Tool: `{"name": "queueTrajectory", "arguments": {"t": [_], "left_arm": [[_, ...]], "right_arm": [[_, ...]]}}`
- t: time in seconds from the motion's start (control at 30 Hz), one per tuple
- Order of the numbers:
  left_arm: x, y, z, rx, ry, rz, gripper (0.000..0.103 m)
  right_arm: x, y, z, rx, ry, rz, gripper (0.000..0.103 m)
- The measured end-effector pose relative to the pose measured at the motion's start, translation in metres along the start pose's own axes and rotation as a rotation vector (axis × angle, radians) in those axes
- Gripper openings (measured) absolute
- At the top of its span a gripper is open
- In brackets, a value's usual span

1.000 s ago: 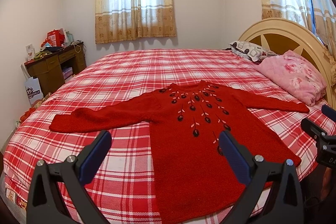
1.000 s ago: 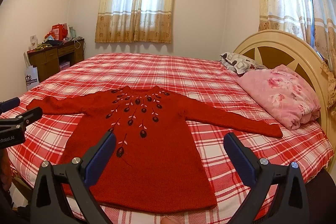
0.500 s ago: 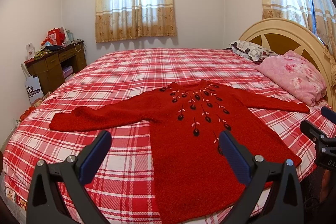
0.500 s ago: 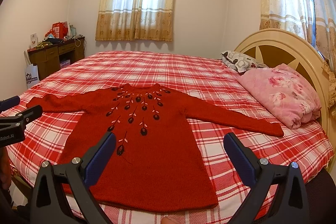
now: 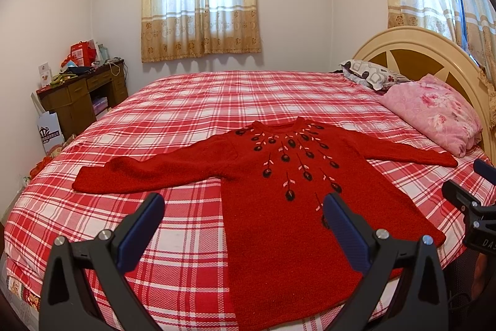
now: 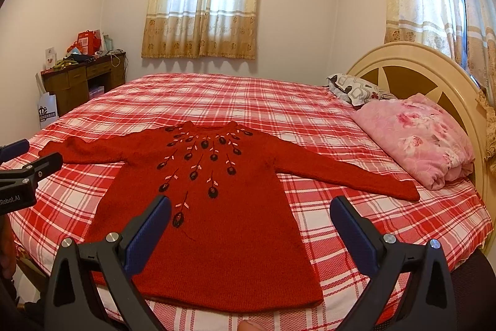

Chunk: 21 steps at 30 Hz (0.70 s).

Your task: Fold small clothes

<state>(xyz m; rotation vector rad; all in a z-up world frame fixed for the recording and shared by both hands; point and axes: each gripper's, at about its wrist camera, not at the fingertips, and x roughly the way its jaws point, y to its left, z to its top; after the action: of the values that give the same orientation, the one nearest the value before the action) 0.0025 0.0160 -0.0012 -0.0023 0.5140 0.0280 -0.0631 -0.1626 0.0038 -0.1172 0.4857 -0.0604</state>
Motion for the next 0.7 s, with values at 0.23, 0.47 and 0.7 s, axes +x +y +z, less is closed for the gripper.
{"name": "queueTrajectory", "arguments": {"t": [0.23, 0.47, 0.7], "left_arm": [[0.003, 0.000, -0.004, -0.002, 0.010, 0.003, 0.103], [0.007, 0.000, -0.006, -0.004, 0.022, 0.006, 0.103], [0.019, 0.000, -0.008, 0.018, 0.025, 0.023, 0.103]], "right_arm": [[0.004, -0.001, -0.002, -0.002, 0.013, 0.002, 0.102], [0.012, -0.003, -0.005, 0.002, 0.029, 0.004, 0.102], [0.038, -0.015, -0.016, 0.025, 0.105, 0.008, 0.102]]}}
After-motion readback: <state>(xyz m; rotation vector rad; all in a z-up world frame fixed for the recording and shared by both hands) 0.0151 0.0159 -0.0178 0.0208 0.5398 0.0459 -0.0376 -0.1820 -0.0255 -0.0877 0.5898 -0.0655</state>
